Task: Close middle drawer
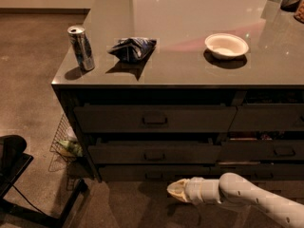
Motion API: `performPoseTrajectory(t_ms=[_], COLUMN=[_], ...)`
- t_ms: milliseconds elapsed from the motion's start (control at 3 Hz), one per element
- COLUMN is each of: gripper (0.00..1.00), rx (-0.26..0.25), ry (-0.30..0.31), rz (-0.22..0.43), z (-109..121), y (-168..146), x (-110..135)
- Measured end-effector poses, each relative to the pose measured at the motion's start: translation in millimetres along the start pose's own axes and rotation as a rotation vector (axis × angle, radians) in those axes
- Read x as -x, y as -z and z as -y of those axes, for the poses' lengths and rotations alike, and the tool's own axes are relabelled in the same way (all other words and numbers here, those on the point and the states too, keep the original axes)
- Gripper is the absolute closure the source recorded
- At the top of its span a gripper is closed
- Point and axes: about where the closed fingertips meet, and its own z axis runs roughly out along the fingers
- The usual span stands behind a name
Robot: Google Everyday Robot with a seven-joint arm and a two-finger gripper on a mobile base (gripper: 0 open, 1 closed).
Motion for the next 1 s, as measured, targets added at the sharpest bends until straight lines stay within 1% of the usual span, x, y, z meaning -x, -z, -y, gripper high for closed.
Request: performPoseTrajectory(t_ms=[333,667,1000], gripper=[1.00,1.00,1.00], rx=[0.000,-0.027,-0.067], ry=[0.000,0.008,0.039], rz=[0.000,0.000,-0.011], z=[0.0,27.6,83.1], y=[0.0,4.0,15.2], x=[0.0,-4.5,-4.9])
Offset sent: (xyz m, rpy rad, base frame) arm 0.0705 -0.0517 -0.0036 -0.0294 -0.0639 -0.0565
